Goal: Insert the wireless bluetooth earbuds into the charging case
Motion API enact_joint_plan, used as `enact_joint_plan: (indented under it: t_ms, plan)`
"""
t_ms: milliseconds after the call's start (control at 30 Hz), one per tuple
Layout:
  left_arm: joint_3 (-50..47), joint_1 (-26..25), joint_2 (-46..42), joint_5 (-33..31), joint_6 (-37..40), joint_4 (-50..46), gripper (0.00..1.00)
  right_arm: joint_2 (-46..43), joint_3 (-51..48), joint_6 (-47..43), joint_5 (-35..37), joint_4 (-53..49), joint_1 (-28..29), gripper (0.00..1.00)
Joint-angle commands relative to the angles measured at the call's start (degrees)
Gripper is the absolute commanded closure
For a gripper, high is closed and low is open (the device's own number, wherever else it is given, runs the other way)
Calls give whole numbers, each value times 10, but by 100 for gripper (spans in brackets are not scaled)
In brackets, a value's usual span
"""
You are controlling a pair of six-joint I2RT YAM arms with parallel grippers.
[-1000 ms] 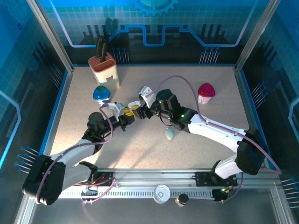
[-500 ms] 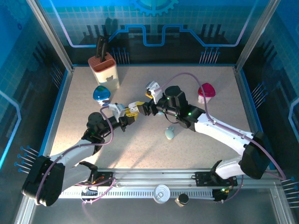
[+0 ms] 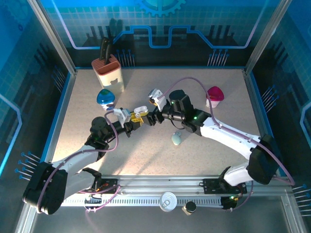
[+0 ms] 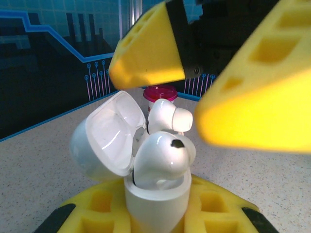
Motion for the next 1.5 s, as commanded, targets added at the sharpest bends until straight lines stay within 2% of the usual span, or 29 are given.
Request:
enact_joint_plan:
  t_ms: [0,100,300,600,867,1133,1467]
  plan:
    - [13,0,3,19,6,12,89,16,20,-10,9,-21,5,16]
    - [14,0,2,21,8,13,89,20,30,12,37,-30,3,19]
    - [15,0,5,21,9,11,89,12,27,38,35,-27,-10,22]
    - [17,0,17,19,6,17,89,-17,10,39,-54,12,-12,21]
    - [16,0,16,22,-2,29,90,-53,-26,93,-54,33,-53,23]
    - [16,0,6,28,-6,22,90,-55,-47,72,-47,-6,-69,28]
    - [21,0,6,32,-18,23,89,-29,-42,66,-62,1,-68,28]
